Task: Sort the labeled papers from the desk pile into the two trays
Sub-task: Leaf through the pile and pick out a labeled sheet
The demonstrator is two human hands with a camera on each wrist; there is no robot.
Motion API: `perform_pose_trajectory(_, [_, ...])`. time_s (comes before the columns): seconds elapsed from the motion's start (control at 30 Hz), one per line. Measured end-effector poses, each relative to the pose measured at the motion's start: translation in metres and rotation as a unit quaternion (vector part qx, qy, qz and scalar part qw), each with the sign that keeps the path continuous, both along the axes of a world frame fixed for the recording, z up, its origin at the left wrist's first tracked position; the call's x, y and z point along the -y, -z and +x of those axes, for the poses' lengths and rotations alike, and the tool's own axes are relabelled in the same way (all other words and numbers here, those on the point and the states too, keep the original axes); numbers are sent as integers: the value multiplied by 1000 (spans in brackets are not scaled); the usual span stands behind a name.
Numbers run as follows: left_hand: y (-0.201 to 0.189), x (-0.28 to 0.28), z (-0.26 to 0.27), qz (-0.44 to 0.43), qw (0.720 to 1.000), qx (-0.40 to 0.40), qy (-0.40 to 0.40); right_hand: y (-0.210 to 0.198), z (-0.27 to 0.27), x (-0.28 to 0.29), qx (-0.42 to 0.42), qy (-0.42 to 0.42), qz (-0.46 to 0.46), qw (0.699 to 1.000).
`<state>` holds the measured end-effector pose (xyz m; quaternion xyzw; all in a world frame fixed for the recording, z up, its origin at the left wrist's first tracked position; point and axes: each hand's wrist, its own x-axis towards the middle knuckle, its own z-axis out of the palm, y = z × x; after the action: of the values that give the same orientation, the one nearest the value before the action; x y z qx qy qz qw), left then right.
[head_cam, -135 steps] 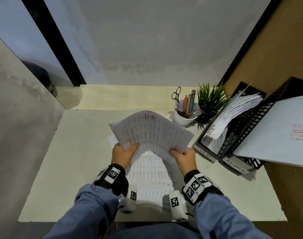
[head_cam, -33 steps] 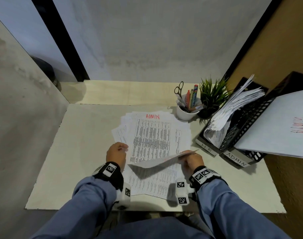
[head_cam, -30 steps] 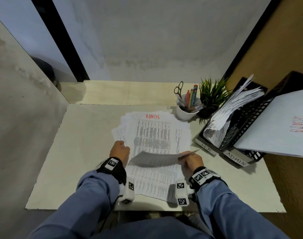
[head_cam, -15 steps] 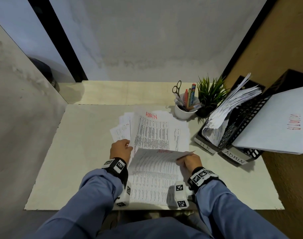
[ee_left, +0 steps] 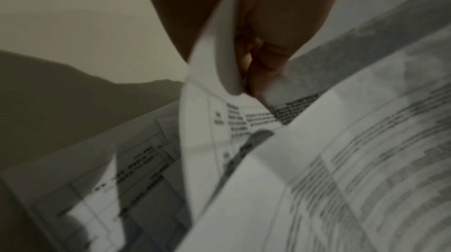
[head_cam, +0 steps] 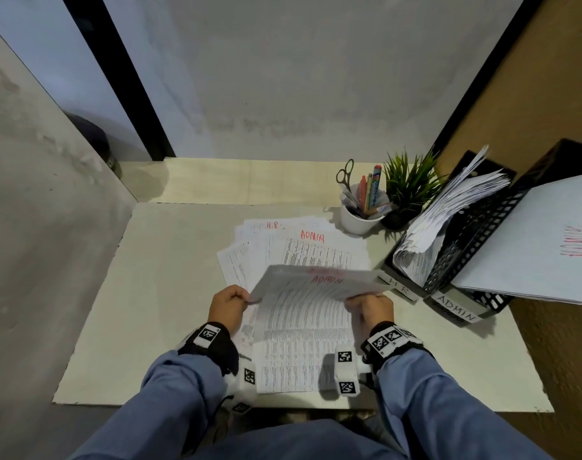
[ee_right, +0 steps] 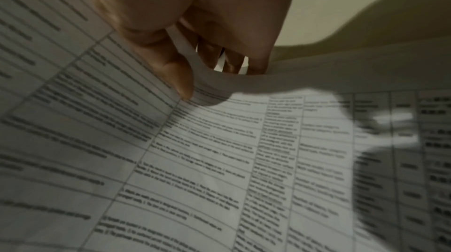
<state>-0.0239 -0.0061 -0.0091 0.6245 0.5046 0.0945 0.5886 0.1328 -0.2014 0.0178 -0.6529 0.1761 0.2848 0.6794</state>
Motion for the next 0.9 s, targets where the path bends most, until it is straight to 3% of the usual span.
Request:
perform_pose_trajectory(0.17, [-10,5,12,-86,995,41,-12,7,8,-4,-4,46,16,999])
perform_pose_trajectory(0.3, [-23,5,30,-142,989,14,-40,23,13,-1,-26,32,18,999])
perform_pose_trajectory(0.4, [-16,2,40,-61,997,-52,18,21,12,4,-39,4,-20,999])
perform_pose_trajectory(0.5, [-16,2,46,-58,997,-50,-3,34,8,6,-35,34,0,999])
perform_pose_trajectory(0.67, [-16,2,53,-40,988,-131,73,43,11,8,-44,20,-23,999])
perform_pose_trajectory(0.73, [-21,5,52,-24,988,-114,100,46,12,10,-53,-34,-45,997])
perform_pose_trajectory(0.83, [-20,10,50,35,982,-84,165,66,17,14,-72,-45,-39,996])
perform_pose_trajectory(0.9, [-25,13,46,69,976,-73,193,40,12,10,-67,-37,-64,995])
